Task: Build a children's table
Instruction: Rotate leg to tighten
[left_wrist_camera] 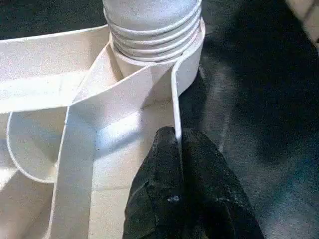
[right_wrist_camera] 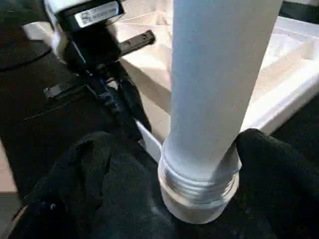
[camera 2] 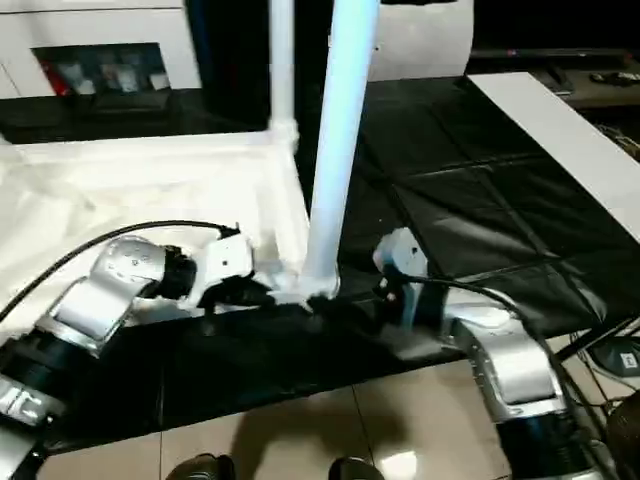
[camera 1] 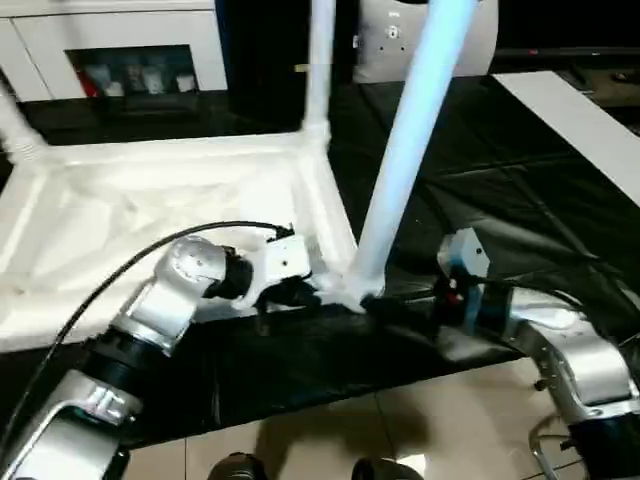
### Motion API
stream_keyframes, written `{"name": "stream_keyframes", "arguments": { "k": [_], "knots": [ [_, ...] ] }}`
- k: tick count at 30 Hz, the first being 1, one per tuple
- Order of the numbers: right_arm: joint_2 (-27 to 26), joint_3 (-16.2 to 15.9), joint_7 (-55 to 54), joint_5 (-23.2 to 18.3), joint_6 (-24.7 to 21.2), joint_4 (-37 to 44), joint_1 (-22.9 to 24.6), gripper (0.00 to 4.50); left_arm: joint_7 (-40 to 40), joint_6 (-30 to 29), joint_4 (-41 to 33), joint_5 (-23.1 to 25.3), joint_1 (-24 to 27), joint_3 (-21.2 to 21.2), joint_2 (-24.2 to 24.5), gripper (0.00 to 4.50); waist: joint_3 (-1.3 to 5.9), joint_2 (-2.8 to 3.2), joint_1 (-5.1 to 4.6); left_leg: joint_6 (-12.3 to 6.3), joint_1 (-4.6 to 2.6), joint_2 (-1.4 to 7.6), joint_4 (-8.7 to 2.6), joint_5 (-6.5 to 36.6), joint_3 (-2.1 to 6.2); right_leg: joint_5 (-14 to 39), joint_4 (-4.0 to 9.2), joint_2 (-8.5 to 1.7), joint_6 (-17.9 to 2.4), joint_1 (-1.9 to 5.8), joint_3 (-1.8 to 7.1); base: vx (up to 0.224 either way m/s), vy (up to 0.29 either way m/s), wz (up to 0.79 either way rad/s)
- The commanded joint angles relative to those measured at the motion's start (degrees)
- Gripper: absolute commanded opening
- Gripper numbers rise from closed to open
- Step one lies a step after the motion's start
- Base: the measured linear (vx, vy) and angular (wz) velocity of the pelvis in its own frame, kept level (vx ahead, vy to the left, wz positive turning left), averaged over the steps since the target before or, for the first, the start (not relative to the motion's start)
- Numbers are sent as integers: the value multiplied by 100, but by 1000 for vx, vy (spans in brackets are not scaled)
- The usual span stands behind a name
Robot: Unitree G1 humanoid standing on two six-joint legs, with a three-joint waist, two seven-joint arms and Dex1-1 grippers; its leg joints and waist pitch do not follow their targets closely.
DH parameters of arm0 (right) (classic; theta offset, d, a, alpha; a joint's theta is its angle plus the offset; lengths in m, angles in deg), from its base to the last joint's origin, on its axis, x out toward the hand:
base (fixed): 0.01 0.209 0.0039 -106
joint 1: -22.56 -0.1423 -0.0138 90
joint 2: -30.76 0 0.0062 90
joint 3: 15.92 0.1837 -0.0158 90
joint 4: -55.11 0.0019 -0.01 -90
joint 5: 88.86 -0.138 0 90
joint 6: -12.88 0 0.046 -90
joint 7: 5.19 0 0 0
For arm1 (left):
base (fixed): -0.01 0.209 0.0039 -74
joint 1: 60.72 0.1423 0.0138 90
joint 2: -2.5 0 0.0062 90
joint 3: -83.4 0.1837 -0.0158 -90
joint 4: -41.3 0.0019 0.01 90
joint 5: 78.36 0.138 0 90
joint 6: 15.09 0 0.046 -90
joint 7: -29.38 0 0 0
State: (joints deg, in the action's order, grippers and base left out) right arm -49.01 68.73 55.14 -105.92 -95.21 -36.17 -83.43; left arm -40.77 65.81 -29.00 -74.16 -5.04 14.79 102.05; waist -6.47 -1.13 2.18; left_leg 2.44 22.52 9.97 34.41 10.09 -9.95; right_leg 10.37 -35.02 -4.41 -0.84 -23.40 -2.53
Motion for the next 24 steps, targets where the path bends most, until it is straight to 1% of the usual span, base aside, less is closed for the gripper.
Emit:
{"name": "stream_keyframes", "arguments": {
  "k": [1,2,3,4,5,6,7,9,10,11,12,13,15,17,18,21,22,23,24],
  "knots": [
    [185,-166,419,-97,61,-69,-149,415,-465,439,87,26,-146,433,-15,0,441,18,-31,-331,-164,313,-445,1200,63,1139,429,-372,-1429,260,255,0,0,0],
    [297,-261,670,-109,63,-130,-214,397,-655,579,174,44,-195,519,36,0,441,8,-23,-342,-164,312,-438,1214,61,1142,429,-374,-1425,258,257,0,0,0],
    [325,-285,751,-109,53,-149,-235,397,-736,638,203,34,-210,539,49,0,435,14,-18,-349,-162,311,-443,1211,63,1194,427,-377,-1422,263,256,0,0,0],
    [352,-308,831,-108,42,-167,-257,391,-816,697,232,24,-224,560,62,0,432,-2,-7,-359,-162,318,-441,1167,58,1192,427,-386,-1409,259,262,0,0,0],
    [372,-329,916,-94,53,-207,-291,378,-947,756,246,-8,-235,582,78,0,441,-3,2,-366,-160,322,-437,1131,56,1147,418,-393,-1419,267,265,0,0,0],
    [391,-363,1007,-87,70,-272,-344,362,-1101,828,250,-34,-250,611,98,0,443,-16,11,-380,-154,325,-441,1082,58,1119,413,-393,-1435,270,258,0,0,0],
    [400,-383,1054,-80,86,-312,-375,362,-1187,874,255,-47,-258,627,110,0,453,-15,19,-387,-156,329,-436,1013,58,1046,398,-396,-1470,272,254,0,0,0],
    [407,-424,1161,-92,97,-388,-440,350,-1356,926,234,-95,-274,652,125,0,450,-10,38,-396,-166,334,-438,992,51,1017,389,-391,-1515,260,251,0,0,0],
    [407,-424,1161,-92,97,-388,-440,350,-1356,926,234,-95,-274,652,125,0,450,-10,38,-396,-166,334,-438,992,51,1017,389,-391,-1515,260,251,0,0,0],
    [405,-450,1202,-97,109,-421,-470,335,-1414,960,240,-114,-287,661,126,0,449,-34,53,-391,-170,338,-436,989,40,1010,384,-390,-1513,258,254,0,0,0],
    [402,-457,1208,-96,114,-429,-478,320,-1427,970,240,-118,-290,663,125,0,452,-28,62,-391,-170,338,-435,988,41,1013,377,-395,-1514,264,253,0,0,0],
    [393,-474,1223,-95,128,-450,-497,320,-1458,996,242,-128,-298,670,124,0,448,-20,63,-383,-167,339,-437,1004,40,1039,386,-400,-1507,258,255,0,0,0],
    [364,-524,1257,-109,149,-485,-537,300,-1511,1045,264,-143,-325,687,121,0,446,-40,59,-376,-163,334,-437,1031,43,1113,392,-399,-1479,262,255,0,0,0],
    [323,-592,1339,-139,123,-503,-575,300,-1570,1090,292,-153,-358,700,117,0,448,-34,55,-361,-159,328,-438,1030,44,1189,397,-400,-1453,264,252,0,0,0],
    [309,-628,1409,-148,103,-496,-579,272,-1600,1118,315,-150,-375,700,118,0,452,-43,57,-365,-157,329,-435,999,43,1156,393,-399,-1449,266,253,0,0,0],
    [332,-664,1511,-177,67,-465,-559,261,-1625,1153,340,-136,-385,695,128,0,457,-35,68,-393,-169,338,-432,945,39,1046,380,-397,-1477,261,253,0,0,0],
    [332,-664,1511,-177,67,-465,-559,239,-1625,1153,340,-136,-385,695,128,0,454,-41,69,-406,-160,335,-431,943,37,1030,380,-396,-1484,265,252,0,0,0],
    [347,-673,1563,-198,40,-455,-553,239,-1642,1167,356,-138,-391,692,134,0,454,-38,74,-409,-158,338,-433,926,40,1017,376,-397,-1488,266,250,0,0,0],
    [360,-681,1603,-214,12,-445,-547,222,-1651,1178,367,-139,-394,689,139,0,454,-41,75,-410,-162,335,-432,938,37,1039,380,-395,-1485,264,250,0,0,0]
  ]
}}
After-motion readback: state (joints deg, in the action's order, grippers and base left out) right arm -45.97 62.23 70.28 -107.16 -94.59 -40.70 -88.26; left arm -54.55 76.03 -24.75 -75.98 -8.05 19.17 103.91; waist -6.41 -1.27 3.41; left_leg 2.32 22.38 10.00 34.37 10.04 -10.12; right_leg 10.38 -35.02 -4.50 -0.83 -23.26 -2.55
